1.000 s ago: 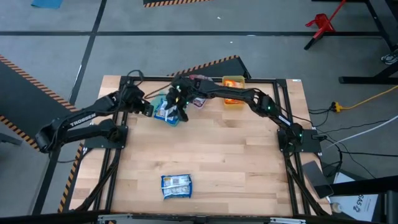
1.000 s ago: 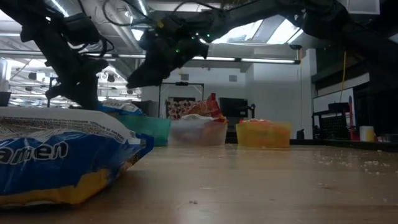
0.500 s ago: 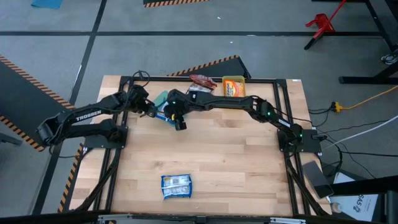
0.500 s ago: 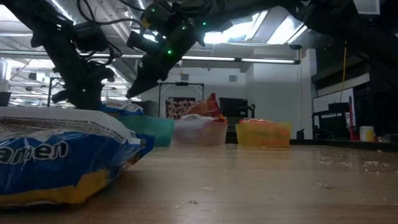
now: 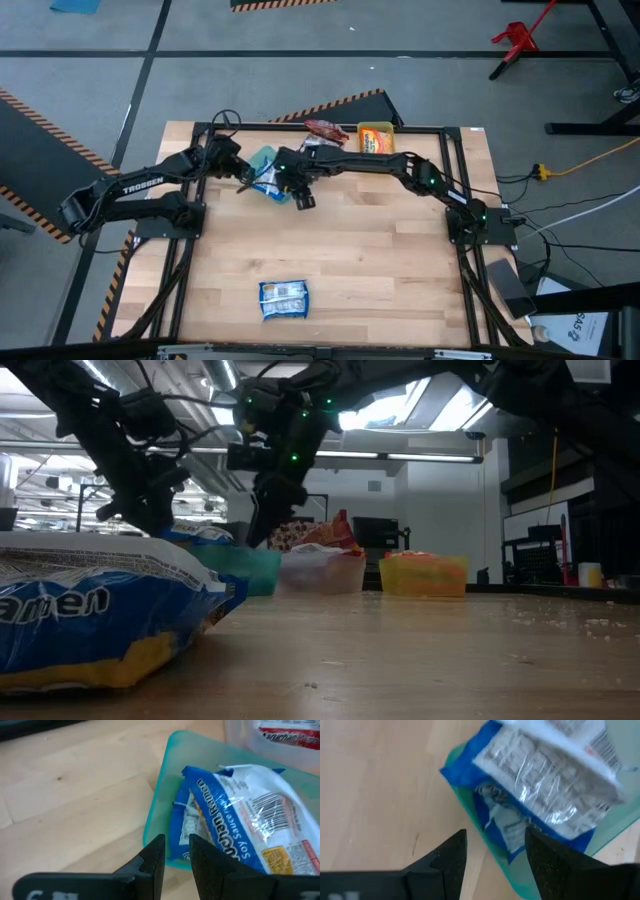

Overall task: Sort Maruchan noodles
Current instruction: Put the top blue noodle pack into the blue bin

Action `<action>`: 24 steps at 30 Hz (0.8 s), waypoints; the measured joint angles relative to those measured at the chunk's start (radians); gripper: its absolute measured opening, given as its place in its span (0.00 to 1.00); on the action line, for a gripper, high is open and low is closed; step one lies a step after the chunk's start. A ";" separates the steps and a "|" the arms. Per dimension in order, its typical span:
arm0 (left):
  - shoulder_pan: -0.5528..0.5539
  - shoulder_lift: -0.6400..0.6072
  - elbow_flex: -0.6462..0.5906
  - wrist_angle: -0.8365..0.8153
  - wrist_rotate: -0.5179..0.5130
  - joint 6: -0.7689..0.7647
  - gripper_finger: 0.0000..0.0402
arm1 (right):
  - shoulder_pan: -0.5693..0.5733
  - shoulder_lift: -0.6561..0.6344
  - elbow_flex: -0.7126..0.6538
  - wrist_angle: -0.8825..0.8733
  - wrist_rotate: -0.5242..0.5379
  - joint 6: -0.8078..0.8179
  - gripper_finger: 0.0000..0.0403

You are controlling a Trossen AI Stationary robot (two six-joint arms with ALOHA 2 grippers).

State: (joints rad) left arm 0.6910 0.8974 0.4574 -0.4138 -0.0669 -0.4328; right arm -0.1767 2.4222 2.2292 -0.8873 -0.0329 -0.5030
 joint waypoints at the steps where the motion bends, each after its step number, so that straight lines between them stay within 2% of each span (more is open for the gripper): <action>1: 0.000 0.000 0.000 0.006 0.000 0.005 0.21 | -0.004 0.000 0.000 -0.008 0.002 0.000 0.46; 8: 0.000 0.000 0.000 0.011 0.004 0.025 0.21 | -0.039 0.000 0.000 0.109 0.030 0.001 0.46; 17: 0.000 0.000 0.000 0.012 0.005 0.077 0.21 | -0.067 0.008 -0.019 0.291 0.016 0.027 0.46; 22: 0.000 0.000 0.000 0.044 -0.002 0.085 0.21 | -0.066 0.013 -0.043 0.357 -0.155 0.023 0.46; 24: 0.000 0.000 0.000 0.061 -0.002 0.084 0.21 | -0.059 0.013 -0.044 0.379 -0.163 0.029 0.46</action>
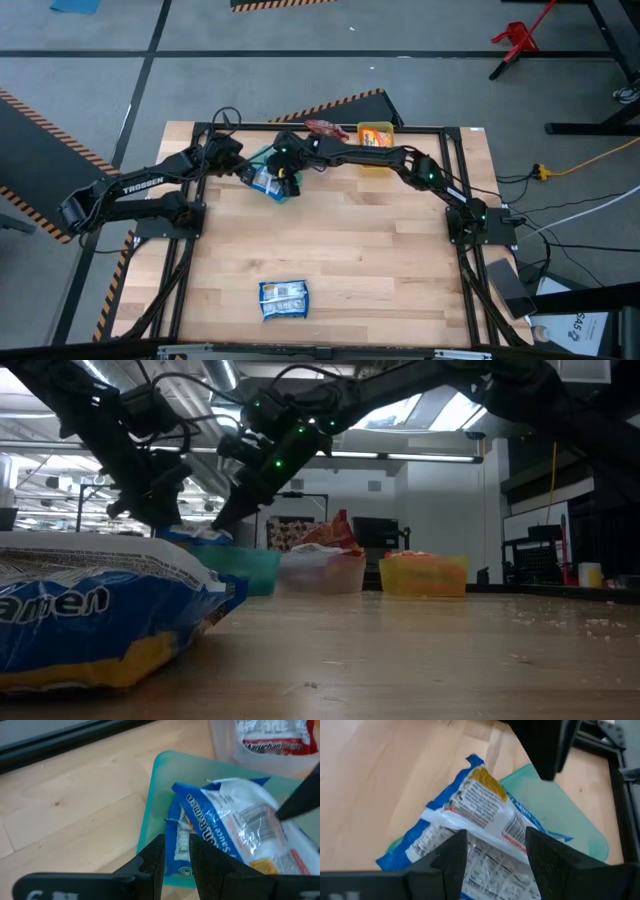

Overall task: Sort Maruchan noodles
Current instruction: Put the top blue noodle pack into the blue bin

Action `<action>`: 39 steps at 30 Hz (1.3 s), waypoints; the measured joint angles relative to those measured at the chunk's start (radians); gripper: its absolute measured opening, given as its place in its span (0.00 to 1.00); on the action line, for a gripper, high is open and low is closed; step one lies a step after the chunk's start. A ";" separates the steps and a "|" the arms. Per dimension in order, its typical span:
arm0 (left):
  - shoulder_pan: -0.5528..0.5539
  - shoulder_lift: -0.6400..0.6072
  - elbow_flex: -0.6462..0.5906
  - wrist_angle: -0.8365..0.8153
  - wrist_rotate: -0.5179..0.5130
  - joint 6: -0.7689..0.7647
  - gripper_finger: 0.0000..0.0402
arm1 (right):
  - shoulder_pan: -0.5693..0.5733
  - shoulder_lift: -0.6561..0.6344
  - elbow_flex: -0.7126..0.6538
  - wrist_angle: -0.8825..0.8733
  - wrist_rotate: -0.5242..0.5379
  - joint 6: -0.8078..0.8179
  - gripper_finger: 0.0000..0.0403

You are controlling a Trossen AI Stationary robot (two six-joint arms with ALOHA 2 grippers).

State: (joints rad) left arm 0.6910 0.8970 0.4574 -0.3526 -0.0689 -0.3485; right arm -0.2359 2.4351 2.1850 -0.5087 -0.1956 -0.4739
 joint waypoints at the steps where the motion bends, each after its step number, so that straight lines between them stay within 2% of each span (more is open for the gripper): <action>1: 0.000 0.000 0.000 0.006 0.000 -0.001 0.21 | 0.004 0.000 -0.001 0.012 0.013 0.002 0.46; 4: 0.000 0.000 0.000 0.019 -0.001 -0.004 0.21 | 0.014 0.000 -0.001 0.054 0.038 0.003 0.46; 9: 0.000 0.000 0.000 0.018 0.000 -0.005 0.21 | 0.030 0.000 -0.002 0.066 -0.026 0.003 0.46; 20: 0.000 0.000 0.000 0.017 -0.001 -0.008 0.21 | 0.058 0.044 -0.001 0.217 0.049 0.026 0.46; 25: 0.000 0.000 0.000 0.015 -0.001 -0.008 0.21 | 0.069 0.055 -0.001 0.131 0.180 0.001 0.46; 28: 0.000 0.000 0.000 0.015 -0.001 -0.008 0.21 | 0.073 0.053 0.012 0.045 0.215 -0.006 0.46; 34: 0.000 0.000 0.000 0.014 -0.020 0.002 0.21 | 0.073 0.047 0.066 -0.113 0.192 -0.007 0.46; 39: 0.000 0.000 0.000 0.014 -0.020 0.003 0.21 | 0.070 0.047 0.074 -0.139 0.186 -0.008 0.46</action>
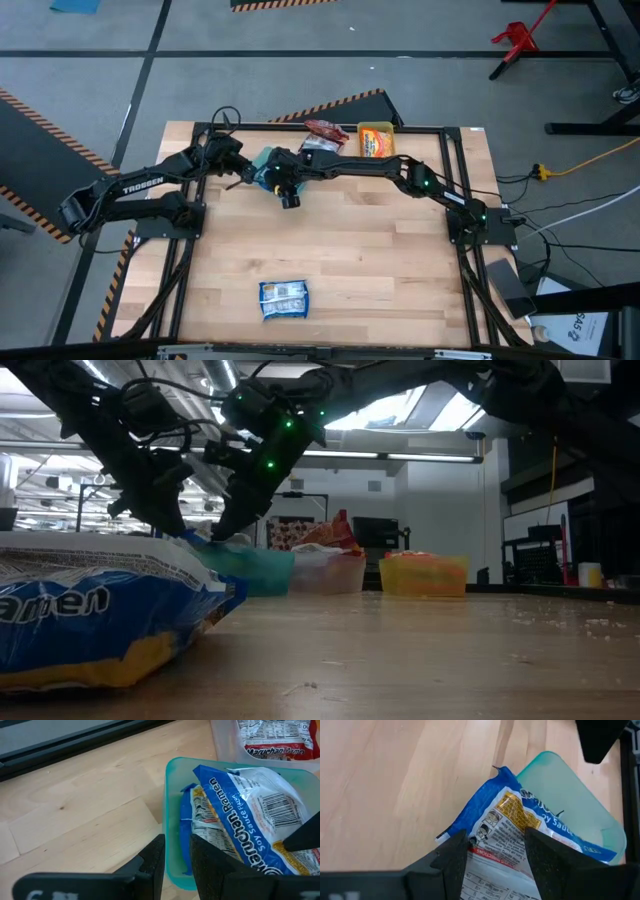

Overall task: Sort Maruchan noodles
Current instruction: Put the top blue noodle pack into the blue bin

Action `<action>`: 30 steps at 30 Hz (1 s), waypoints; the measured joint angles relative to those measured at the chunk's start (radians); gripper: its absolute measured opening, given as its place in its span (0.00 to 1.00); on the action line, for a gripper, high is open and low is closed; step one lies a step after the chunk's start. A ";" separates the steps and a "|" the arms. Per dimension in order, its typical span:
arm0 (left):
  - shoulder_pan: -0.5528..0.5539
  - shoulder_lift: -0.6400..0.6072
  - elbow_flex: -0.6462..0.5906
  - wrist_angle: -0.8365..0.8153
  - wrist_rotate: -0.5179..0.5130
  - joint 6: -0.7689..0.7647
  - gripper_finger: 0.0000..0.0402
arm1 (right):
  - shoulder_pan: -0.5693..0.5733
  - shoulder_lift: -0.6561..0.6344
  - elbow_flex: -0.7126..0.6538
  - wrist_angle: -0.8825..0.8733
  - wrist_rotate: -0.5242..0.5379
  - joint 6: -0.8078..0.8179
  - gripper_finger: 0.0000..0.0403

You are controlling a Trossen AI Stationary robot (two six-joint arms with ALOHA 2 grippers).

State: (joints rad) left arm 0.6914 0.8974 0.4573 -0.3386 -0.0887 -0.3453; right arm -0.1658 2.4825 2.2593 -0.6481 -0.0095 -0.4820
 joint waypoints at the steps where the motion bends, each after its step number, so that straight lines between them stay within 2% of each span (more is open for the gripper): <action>1: 0.000 0.000 0.000 0.000 0.000 0.000 0.21 | -0.002 0.001 0.000 0.011 -0.001 0.001 0.46; 11: -0.001 0.000 0.000 0.001 0.008 -0.018 0.21 | -0.005 0.023 -0.049 0.166 -0.008 0.065 0.46; 18: -0.001 0.000 0.000 0.002 0.011 -0.019 0.21 | -0.005 0.023 -0.103 0.232 0.032 0.085 0.46; 23: -0.001 0.000 0.000 0.003 0.024 -0.019 0.21 | -0.004 0.026 -0.035 0.230 0.103 0.082 0.46; 28: -0.001 -0.001 0.000 0.011 0.024 -0.014 0.21 | -0.005 0.025 0.092 0.131 0.092 0.081 0.46; 30: -0.001 -0.011 0.001 0.010 0.024 -0.013 0.21 | -0.005 0.003 0.083 0.135 0.090 0.067 0.46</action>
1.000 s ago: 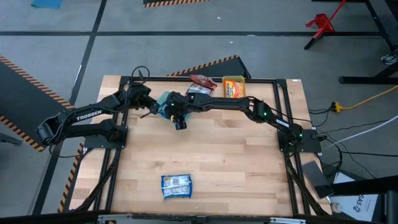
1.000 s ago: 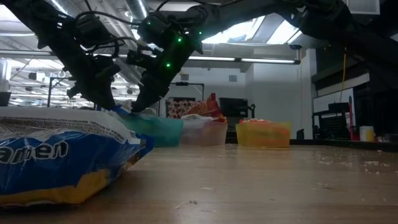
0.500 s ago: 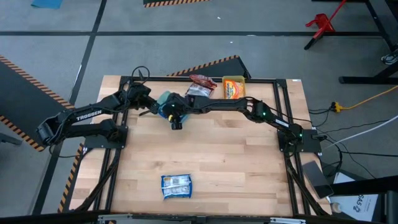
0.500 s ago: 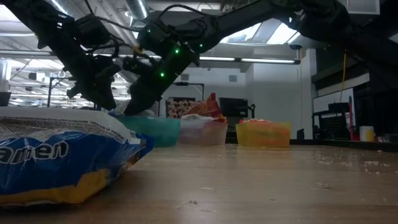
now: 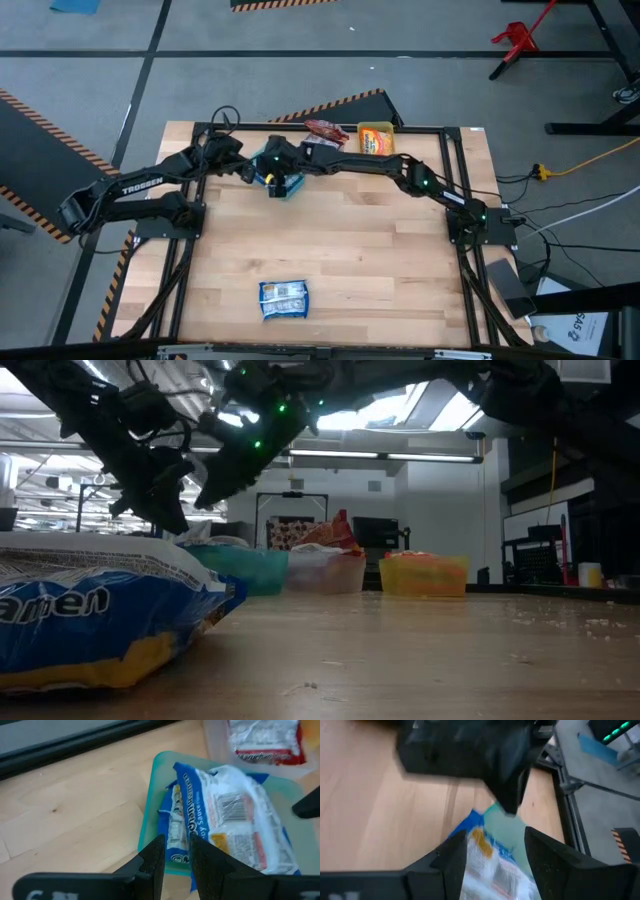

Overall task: Sort Maruchan noodles
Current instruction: Put the top blue noodle pack into the blue bin, then put the blue noodle pack into the blue bin

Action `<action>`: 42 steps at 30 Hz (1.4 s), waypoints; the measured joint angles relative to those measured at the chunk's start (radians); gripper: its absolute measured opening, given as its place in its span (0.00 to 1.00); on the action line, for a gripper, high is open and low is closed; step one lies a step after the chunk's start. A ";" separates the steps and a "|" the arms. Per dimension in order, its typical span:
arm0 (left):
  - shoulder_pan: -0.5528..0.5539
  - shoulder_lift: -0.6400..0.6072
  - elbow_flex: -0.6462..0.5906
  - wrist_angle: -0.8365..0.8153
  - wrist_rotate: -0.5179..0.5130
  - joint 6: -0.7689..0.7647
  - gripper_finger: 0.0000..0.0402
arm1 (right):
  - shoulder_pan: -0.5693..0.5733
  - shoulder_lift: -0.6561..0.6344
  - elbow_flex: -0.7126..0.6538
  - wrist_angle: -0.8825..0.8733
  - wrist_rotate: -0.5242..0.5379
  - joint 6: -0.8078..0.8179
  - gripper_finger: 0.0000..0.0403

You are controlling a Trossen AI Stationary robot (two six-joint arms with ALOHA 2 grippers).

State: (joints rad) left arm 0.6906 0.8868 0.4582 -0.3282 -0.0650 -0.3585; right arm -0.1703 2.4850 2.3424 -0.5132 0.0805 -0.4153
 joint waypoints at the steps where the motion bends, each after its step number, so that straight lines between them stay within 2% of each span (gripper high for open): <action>1: 0.000 -0.006 0.005 -0.001 0.002 0.000 0.21 | 0.000 -0.015 -0.005 -0.028 0.000 -0.009 0.46; 7: 0.000 -0.063 0.073 -0.001 0.008 0.002 0.21 | -0.001 -0.091 -0.005 -0.201 -0.069 -0.019 0.46; 13: -0.040 -0.106 0.135 -0.006 0.127 -0.028 0.21 | 0.000 -0.103 -0.013 -0.449 -0.321 -0.073 0.46; 16: -0.088 -0.124 0.140 -0.011 0.160 -0.056 0.21 | 0.001 -0.096 -0.057 -0.487 -0.378 -0.081 0.46; 23: -0.207 -0.147 0.140 -0.017 0.161 -0.127 0.21 | 0.001 -0.094 -0.215 -0.347 -0.360 -0.006 0.46; 31: -0.316 -0.148 0.140 -0.016 0.161 -0.224 0.21 | 0.000 -0.093 -0.342 0.023 -0.182 0.028 0.46; 35: -0.358 -0.150 0.141 -0.015 0.153 -0.267 0.21 | 0.000 -0.093 -0.349 0.152 -0.151 0.027 0.46; 38: -0.389 -0.150 0.141 -0.018 0.147 -0.294 0.21 | 0.001 -0.093 -0.338 0.178 -0.152 0.025 0.46; 42: -0.446 -0.154 0.143 -0.047 0.108 -0.328 0.20 | 0.001 -0.100 -0.291 0.082 -0.153 0.024 0.46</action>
State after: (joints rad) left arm 0.2445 0.7332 0.6014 -0.3750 0.0432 -0.6862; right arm -0.1696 2.3846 2.0511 -0.4315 -0.0729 -0.3916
